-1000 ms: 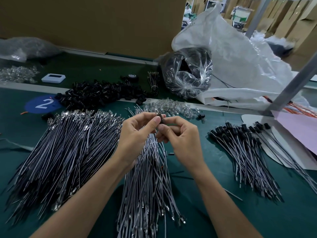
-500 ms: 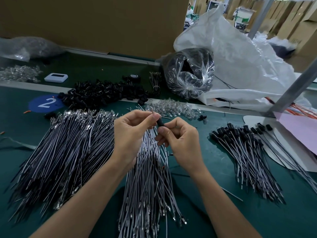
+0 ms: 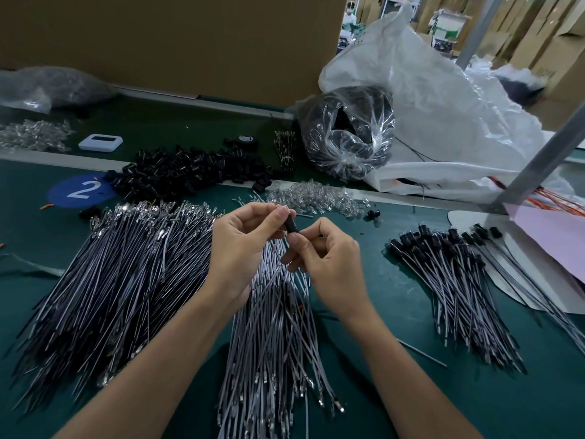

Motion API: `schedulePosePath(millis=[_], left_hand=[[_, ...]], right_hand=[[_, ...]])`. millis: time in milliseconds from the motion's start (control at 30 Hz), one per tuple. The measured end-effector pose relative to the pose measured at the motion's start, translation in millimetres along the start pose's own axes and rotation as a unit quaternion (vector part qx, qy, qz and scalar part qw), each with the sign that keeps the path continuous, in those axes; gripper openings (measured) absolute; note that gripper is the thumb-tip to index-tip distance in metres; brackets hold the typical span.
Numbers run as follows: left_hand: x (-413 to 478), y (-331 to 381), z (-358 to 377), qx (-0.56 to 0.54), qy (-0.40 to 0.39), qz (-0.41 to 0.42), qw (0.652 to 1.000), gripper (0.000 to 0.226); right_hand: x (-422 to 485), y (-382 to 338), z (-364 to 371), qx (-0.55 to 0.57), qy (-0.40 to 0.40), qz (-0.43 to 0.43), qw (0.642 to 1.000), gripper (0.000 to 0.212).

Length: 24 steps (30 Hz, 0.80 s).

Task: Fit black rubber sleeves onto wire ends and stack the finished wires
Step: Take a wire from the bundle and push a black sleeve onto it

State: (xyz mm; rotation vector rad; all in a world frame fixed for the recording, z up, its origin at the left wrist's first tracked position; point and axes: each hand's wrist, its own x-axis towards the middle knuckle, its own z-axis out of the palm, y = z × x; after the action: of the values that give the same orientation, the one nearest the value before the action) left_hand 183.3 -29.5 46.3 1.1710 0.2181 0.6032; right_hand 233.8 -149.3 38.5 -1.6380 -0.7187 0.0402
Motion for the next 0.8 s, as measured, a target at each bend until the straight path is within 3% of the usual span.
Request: schedulePosePath(millis=[267, 567, 800], left_hand=[[1.4, 4.6, -4.8, -0.027, 0.008, 0.017, 0.999, 0.019], [2.6, 8.0, -4.8, 0.013, 0.008, 0.040, 0.999, 0.015], [3.1, 4.0, -3.5, -0.022, 0.024, 0.020, 0.999, 0.018]], right_hand=[[0.0, 1.5, -1.0, -0.017, 0.007, -0.005, 1.000, 0.021], [-0.4, 1.8, -0.6, -0.055, 0.001, -0.016, 0.998, 0.024], [-0.9, 2.6, -0.2, -0.075, 0.035, -0.029, 0.996, 0.020]])
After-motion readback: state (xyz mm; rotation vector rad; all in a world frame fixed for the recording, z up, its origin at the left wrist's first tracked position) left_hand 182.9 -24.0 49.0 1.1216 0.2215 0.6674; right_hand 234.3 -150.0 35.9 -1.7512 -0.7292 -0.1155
